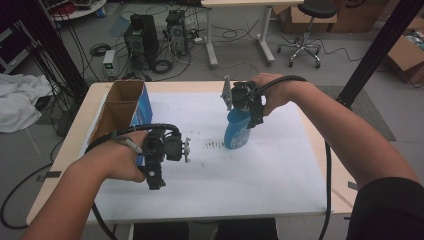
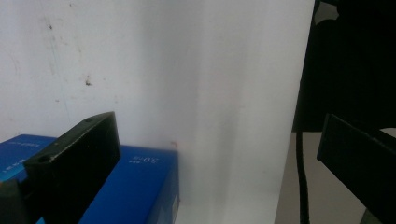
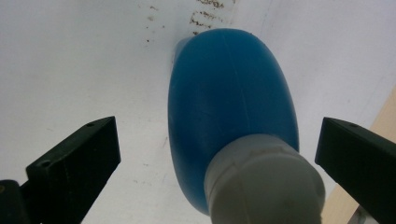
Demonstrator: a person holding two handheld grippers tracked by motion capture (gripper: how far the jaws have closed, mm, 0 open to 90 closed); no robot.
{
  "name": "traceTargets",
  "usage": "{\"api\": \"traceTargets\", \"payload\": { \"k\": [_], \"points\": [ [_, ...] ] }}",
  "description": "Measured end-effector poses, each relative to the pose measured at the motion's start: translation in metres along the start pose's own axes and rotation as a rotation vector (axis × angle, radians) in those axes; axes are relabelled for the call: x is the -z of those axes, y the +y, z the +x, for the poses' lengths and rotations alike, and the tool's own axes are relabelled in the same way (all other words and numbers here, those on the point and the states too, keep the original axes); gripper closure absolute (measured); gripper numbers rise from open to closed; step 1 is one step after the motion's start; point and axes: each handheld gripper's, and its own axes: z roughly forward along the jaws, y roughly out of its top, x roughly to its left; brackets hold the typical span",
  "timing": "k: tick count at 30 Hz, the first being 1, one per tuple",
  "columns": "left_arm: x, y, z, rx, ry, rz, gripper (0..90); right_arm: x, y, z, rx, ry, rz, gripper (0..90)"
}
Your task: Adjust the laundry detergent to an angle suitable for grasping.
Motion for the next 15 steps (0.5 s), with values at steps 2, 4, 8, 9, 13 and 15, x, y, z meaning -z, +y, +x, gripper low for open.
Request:
{"api": "traceTargets", "payload": {
  "k": [2,4,8,9,13,15],
  "points": [
    [-0.001,0.0,0.0,0.002,-0.002,0.0,0.1,-0.002,0.0,-0.001,-0.001,0.003,0.008,0.0],
    [-0.002,-0.001,0.0,0.006,-0.003,-0.003,0.0,-0.005,0.0,-0.003,-0.002,0.008,0.007,0.0],
    [-0.003,-0.001,0.001,0.005,-0.006,0.001,0.1,-0.008,-0.001,-0.006,-0.007,0.008,0.008,0.0],
    [-0.002,-0.001,0.001,0.002,-0.005,0.005,0.1,-0.009,-0.001,-0.006,-0.008,0.009,0.007,0.0],
    [-0.004,-0.002,0.001,0.003,-0.006,0.002,0.0,-0.013,-0.001,-0.007,-0.004,0.015,0.008,0.0],
    [-0.005,-0.002,0.001,0.005,-0.007,0.0,0.1,-0.015,-0.001,-0.006,-0.003,0.019,0.006,0.0]
  ]
}}
